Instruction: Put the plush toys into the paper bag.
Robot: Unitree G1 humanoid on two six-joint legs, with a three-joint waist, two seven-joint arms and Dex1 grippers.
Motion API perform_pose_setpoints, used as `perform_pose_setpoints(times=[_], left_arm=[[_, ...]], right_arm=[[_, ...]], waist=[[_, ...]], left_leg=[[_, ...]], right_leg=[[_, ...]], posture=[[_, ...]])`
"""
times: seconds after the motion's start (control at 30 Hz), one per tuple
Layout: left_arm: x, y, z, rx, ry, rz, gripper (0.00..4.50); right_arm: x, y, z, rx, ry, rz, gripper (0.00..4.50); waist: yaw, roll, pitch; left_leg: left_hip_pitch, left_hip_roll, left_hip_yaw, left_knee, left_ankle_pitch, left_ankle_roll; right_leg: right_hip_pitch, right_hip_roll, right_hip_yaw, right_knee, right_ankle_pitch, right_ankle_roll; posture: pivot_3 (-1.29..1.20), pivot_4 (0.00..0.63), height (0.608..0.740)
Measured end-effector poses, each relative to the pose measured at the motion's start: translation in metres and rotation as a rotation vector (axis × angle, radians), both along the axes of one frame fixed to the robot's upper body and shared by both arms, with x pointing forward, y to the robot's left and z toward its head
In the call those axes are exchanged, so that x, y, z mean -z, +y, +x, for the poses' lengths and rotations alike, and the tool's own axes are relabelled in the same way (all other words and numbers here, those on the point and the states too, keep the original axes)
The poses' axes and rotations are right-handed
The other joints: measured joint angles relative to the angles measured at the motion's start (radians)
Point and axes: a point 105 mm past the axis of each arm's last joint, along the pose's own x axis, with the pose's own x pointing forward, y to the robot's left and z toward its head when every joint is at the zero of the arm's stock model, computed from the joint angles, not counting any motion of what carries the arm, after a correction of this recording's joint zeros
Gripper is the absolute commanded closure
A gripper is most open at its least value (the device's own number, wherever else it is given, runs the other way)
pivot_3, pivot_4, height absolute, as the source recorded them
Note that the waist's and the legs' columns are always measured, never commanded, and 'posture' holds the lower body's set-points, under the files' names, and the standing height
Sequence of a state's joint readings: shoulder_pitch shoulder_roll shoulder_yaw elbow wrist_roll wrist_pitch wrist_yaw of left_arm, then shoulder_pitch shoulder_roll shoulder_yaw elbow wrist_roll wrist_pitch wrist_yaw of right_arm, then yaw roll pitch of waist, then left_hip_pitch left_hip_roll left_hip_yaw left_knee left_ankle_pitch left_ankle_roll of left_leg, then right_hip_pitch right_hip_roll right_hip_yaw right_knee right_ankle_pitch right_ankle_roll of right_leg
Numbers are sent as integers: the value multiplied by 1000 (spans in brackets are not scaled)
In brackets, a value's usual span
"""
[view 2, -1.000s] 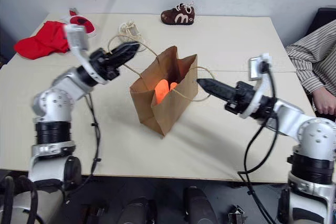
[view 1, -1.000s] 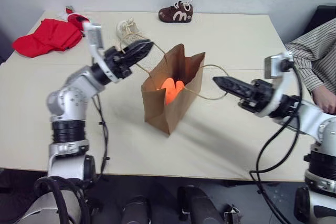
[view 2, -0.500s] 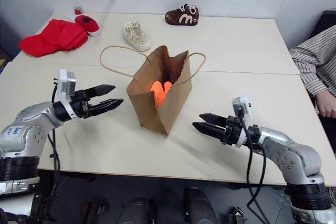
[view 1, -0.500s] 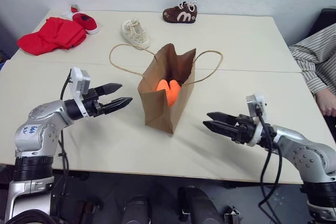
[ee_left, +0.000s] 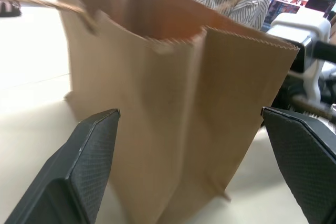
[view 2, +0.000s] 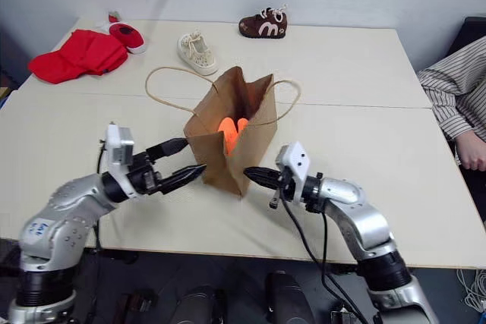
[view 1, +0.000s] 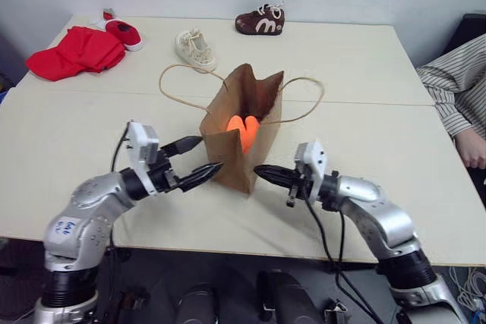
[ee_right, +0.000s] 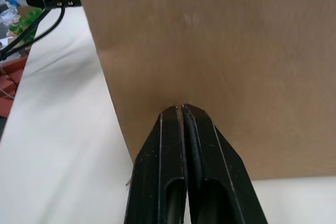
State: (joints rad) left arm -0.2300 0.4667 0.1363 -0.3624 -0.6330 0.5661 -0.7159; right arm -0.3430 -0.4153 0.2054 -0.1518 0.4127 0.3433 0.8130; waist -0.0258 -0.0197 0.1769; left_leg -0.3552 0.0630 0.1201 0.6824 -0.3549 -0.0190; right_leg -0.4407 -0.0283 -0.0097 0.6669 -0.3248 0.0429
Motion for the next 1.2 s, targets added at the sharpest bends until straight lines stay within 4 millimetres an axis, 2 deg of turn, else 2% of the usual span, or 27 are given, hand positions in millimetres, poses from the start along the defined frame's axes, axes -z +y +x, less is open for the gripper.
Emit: perform_pose_setpoints(times=[0.2, 0.37, 0.67, 0.87, 1.03, 1.2], left_arm=[[-4, -29, 9, -27, -61, -29, 0], [1, -33, 13, -37, -55, -22, 0], [5, -18, 19, -31, -41, -1, 0], [-16, 6, 22, 3, -68, -19, 0], [-15, 10, 31, 23, -70, 11, 0], [-15, 1, 46, 20, -104, 17, 0]], right_arm=[[-2, 20, 1, -31, -49, -23, 4485], [5, 26, 4, -11, -48, -43, 4485], [-4, 26, 9, -5, -78, -41, 4485], [-26, 12, 20, 36, -128, -10, 4485], [-24, 10, 24, 46, -111, -9, 4485], [-23, 17, 23, 38, -110, 7, 4485]], waist=[[-5, 0, 0], [-4, 0, 0], [-4, 0, 0], [-5, 0, 0], [-5, 0, 0], [-3, 0, 0]], left_leg=[[1, 1, 1, 0, 0, 0], [0, 1, 1, 0, 0, 0], [0, 1, 1, 0, 0, 0], [0, 1, 1, 0, 0, 0], [0, 1, 1, 0, 0, 0], [0, 1, 1, 1, 0, 0]], right_leg=[[0, 1, 0, 1, 0, 0], [-1, 1, 0, 1, 0, 0], [-1, 1, 0, 1, 0, 0], [-1, 1, 0, 1, 0, 0], [-1, 1, 0, 2, 0, 0], [-1, 1, 0, 2, 0, 0]], posture=[[0, 150, 740], [0, 150, 740], [0, 150, 740], [0, 150, 740], [0, 150, 740], [0, 150, 740]])
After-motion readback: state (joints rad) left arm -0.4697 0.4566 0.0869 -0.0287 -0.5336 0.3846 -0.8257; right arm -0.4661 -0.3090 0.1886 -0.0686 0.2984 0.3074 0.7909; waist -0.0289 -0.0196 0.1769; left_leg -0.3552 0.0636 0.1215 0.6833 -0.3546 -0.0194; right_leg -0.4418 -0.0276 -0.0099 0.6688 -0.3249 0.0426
